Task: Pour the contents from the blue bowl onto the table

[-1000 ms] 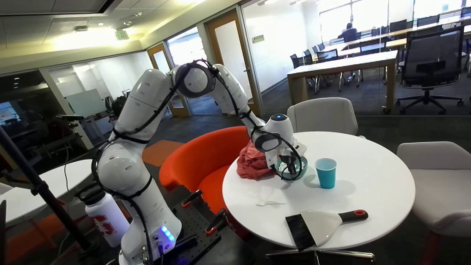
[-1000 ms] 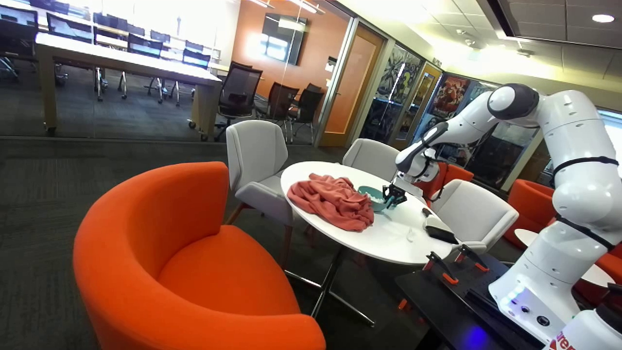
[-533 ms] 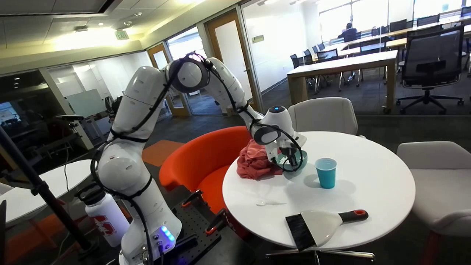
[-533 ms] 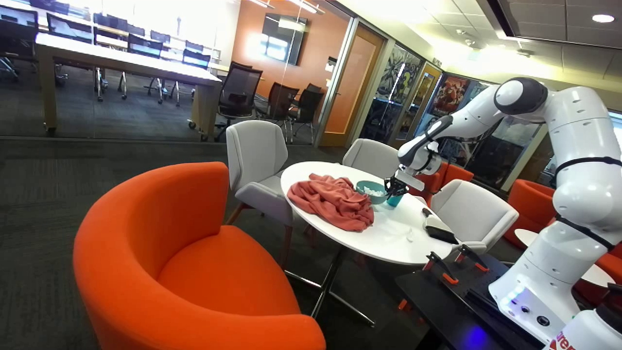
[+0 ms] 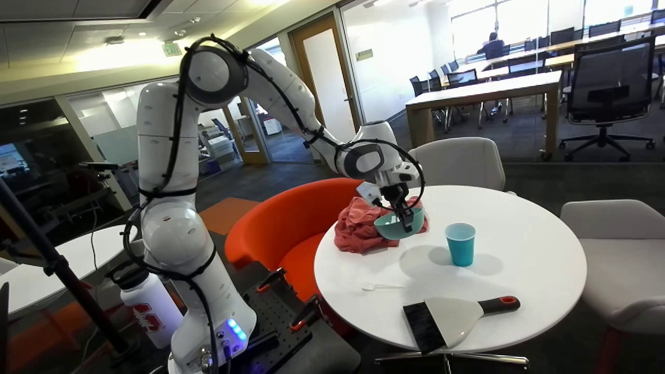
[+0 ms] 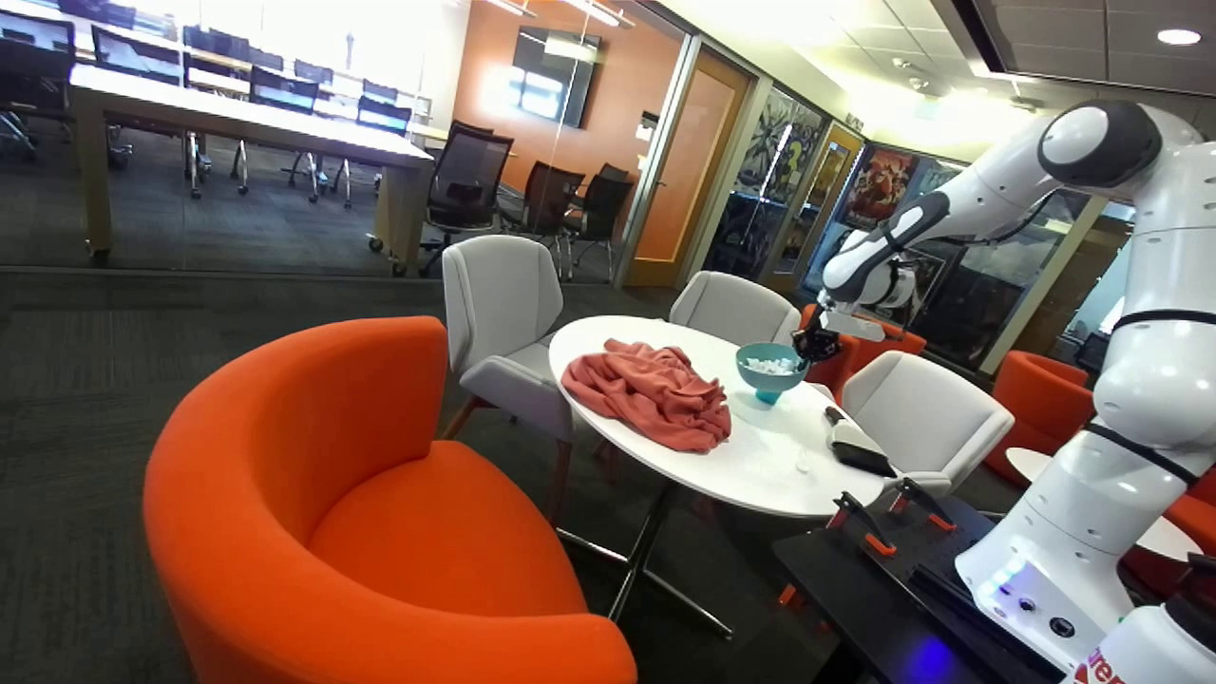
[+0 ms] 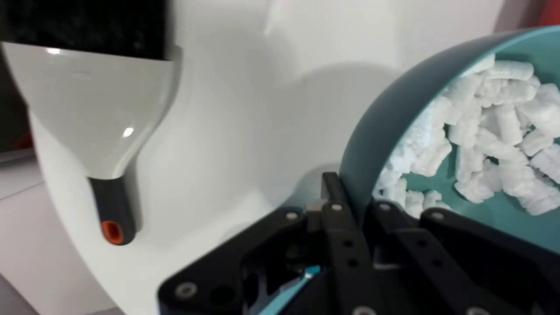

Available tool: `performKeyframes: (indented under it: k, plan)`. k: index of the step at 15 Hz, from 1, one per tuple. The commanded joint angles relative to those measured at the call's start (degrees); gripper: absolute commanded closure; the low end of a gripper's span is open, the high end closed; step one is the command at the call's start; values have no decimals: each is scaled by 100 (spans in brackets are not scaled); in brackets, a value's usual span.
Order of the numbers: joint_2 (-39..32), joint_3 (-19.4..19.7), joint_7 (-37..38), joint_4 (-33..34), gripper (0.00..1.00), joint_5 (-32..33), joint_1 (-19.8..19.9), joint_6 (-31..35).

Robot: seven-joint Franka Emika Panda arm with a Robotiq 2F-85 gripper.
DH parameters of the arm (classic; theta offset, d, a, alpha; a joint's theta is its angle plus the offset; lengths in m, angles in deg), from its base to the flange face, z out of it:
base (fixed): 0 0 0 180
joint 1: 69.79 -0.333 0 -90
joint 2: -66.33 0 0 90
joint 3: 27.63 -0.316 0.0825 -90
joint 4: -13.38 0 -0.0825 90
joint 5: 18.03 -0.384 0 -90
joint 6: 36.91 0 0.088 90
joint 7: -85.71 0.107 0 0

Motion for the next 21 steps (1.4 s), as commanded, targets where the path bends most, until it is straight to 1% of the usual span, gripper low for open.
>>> performKeyframes:
  k: [1, 3, 4, 6, 7, 9, 11, 13, 15, 18, 21]
  plan:
    - [772, 856, 624, -525, 98, 1612, -734, -791]
    - [890, 1375, 1123, -577, 98, 2649, -1238, -1138]
    - [931, 1508, 1371, -584, 98, 3162, -1395, -1323]
    - [898, 1611, 1839, -560, 98, 4072, -1632, -1693]
    - [905, 1110, 2108, -506, 98, 4533, -1236, -1964]
    - [662, 713, 2538, -339, 98, 5030, -1198, -2603]
    - [434, 244, 2825, -170, 98, 5276, -1106, -3311]
    - [164, -131, 3063, 53, 98, 5459, -1069, -3981]
    - [-116, -399, 3323, 303, 98, 5693, -1088, -4647]
    - [-572, -633, 3604, 727, 98, 6069, -1065, -5534]
    - [-1024, -765, 3634, 1122, 98, 6337, -975, -6074]
